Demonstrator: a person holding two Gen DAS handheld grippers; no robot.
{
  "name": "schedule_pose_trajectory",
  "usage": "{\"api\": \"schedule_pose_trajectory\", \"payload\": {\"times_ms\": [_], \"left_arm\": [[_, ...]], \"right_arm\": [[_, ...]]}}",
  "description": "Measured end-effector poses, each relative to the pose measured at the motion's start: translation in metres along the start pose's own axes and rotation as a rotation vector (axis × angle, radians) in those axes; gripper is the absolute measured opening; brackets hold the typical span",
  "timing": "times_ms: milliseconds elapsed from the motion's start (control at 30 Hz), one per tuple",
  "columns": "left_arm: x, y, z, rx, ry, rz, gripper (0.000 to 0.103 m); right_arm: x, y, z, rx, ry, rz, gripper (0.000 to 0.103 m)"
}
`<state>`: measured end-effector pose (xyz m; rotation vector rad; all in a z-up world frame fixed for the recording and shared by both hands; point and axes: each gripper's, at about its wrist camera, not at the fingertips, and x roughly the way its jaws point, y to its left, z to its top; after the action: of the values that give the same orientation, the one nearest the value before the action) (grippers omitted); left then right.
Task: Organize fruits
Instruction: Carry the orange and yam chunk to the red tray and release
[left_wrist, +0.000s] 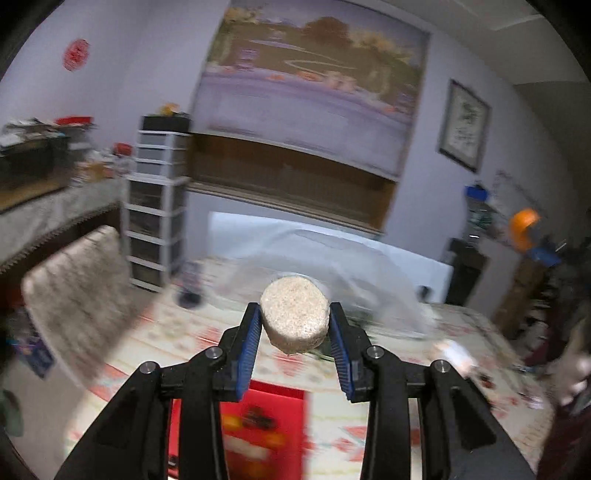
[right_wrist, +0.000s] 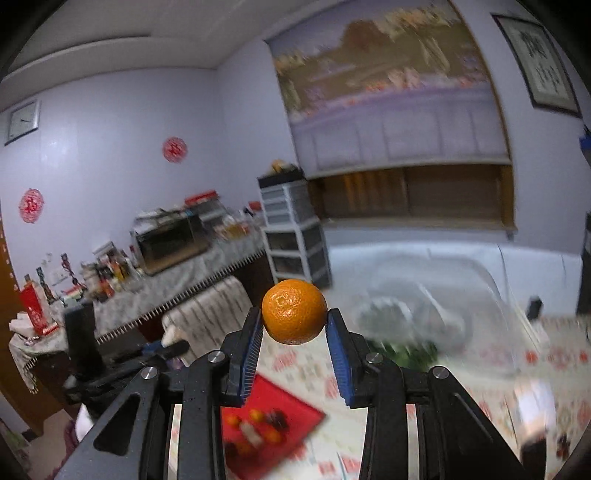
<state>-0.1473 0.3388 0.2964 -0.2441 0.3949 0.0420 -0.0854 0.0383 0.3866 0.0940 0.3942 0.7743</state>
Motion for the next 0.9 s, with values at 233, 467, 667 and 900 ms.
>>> {"api": "schedule_pose_trajectory", "payload": {"times_ms": [233,467,667,900], "left_arm": [[0.066,0.067,-0.029,-0.054,0.093,0.092,0.036],[0.161,0.109,-0.112,-0.166,0.293,0.101,0.036],[0.209,0.13,-0.152,-0.227,0.422,0.125,0.036],[0.219,0.132,-0.16,-0.249,0.448,0.137,0.036]], "right_arm": [[0.098,0.037,-0.02,-0.014,0.121,0.059,0.038],[0.245,0.024,-0.165,0.023,0.469,0.017,0.038],[0.3,-0.005,-0.243,0.01,0.633,-0.042,0.038],[0.322,-0.008,-0.269,-0.022,0.688,-0.063,0.039]]}}
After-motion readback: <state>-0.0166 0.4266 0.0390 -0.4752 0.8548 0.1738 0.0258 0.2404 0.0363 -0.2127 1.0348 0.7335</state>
